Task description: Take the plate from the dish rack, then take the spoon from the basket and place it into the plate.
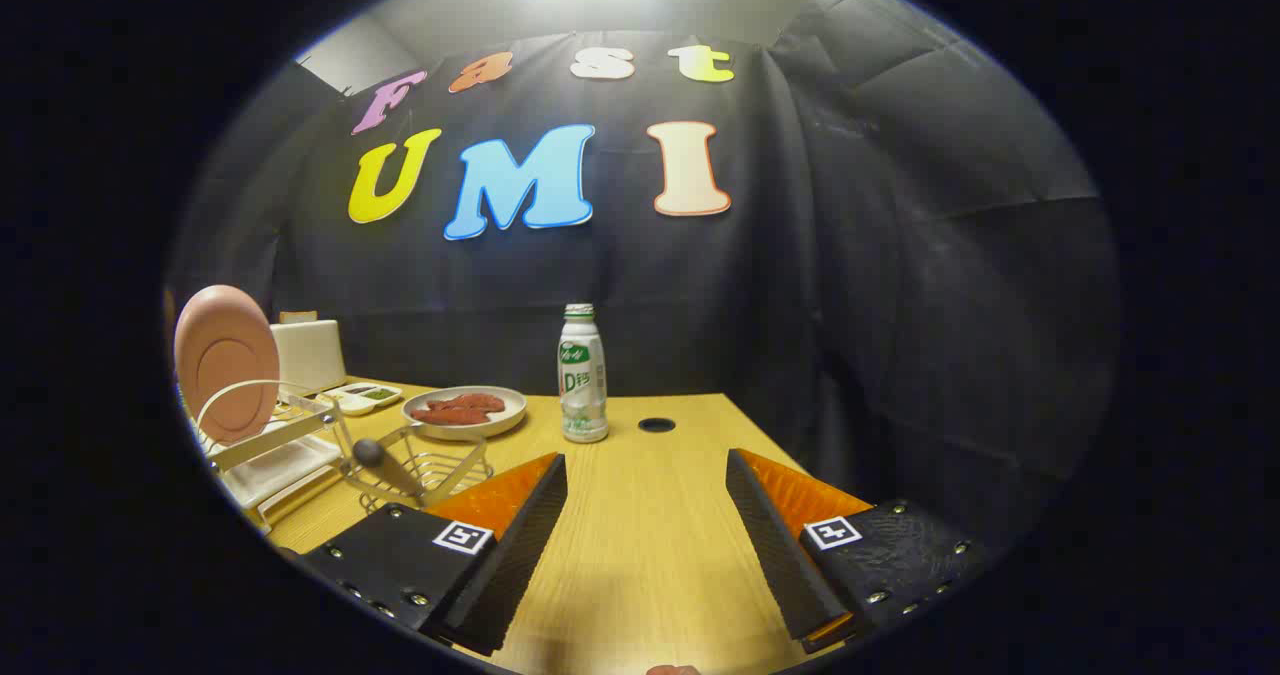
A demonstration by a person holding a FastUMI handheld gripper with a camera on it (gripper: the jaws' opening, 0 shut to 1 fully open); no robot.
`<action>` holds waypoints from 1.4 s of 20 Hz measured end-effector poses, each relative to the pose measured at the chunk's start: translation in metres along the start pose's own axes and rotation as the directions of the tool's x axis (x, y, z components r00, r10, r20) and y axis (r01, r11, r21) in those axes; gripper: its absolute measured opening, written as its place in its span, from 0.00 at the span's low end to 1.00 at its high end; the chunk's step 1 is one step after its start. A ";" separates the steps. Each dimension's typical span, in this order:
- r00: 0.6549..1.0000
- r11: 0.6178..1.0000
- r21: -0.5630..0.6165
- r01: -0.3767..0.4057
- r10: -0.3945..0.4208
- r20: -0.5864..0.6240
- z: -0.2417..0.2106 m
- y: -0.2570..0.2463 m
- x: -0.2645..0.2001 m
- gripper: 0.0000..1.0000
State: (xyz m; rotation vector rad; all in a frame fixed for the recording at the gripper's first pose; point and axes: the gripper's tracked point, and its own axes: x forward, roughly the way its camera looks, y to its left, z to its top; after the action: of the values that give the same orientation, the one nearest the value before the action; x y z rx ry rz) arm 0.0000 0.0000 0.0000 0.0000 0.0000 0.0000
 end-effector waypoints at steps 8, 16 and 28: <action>1.000 0.999 -0.032 0.016 -0.016 0.008 0.047 -0.028 -0.064 0.97; 0.999 0.999 -0.019 -0.044 0.044 0.014 0.104 0.028 -0.136 0.97; 0.963 0.963 0.038 -0.265 0.267 -0.043 0.148 0.196 -0.153 0.97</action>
State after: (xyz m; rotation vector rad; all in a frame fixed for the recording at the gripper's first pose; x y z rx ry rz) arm -0.1532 0.1965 0.1478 0.0318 0.0483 0.2695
